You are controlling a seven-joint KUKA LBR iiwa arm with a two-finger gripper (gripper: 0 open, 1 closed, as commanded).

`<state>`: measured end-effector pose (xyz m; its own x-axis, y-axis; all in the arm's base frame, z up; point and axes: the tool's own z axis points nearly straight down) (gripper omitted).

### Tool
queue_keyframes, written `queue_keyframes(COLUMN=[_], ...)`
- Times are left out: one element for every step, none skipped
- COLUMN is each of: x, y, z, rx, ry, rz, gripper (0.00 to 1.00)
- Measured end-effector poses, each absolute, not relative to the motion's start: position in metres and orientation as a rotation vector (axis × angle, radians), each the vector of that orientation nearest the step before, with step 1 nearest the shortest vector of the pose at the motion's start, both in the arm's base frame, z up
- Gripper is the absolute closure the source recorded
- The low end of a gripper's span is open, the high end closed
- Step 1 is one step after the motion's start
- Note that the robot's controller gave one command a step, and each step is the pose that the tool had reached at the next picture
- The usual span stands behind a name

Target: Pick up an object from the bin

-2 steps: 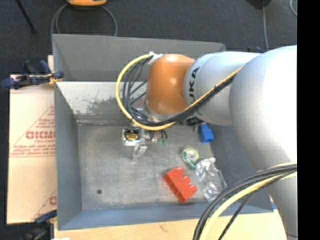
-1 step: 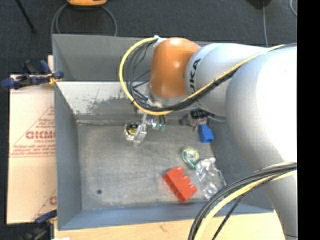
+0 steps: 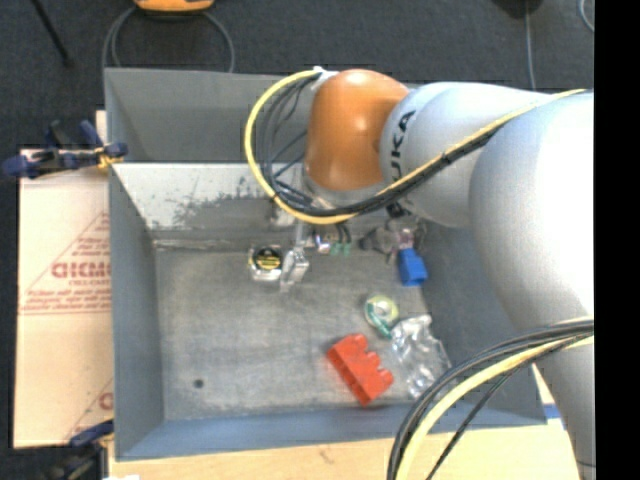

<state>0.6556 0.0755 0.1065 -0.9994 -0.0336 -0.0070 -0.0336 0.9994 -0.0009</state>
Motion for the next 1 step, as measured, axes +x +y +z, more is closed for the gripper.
queue_keyframes(x=[0.6546], y=[0.0681], z=[0.0860], rx=[0.151], ry=[3.132], rz=[0.003], gripper=[0.00])
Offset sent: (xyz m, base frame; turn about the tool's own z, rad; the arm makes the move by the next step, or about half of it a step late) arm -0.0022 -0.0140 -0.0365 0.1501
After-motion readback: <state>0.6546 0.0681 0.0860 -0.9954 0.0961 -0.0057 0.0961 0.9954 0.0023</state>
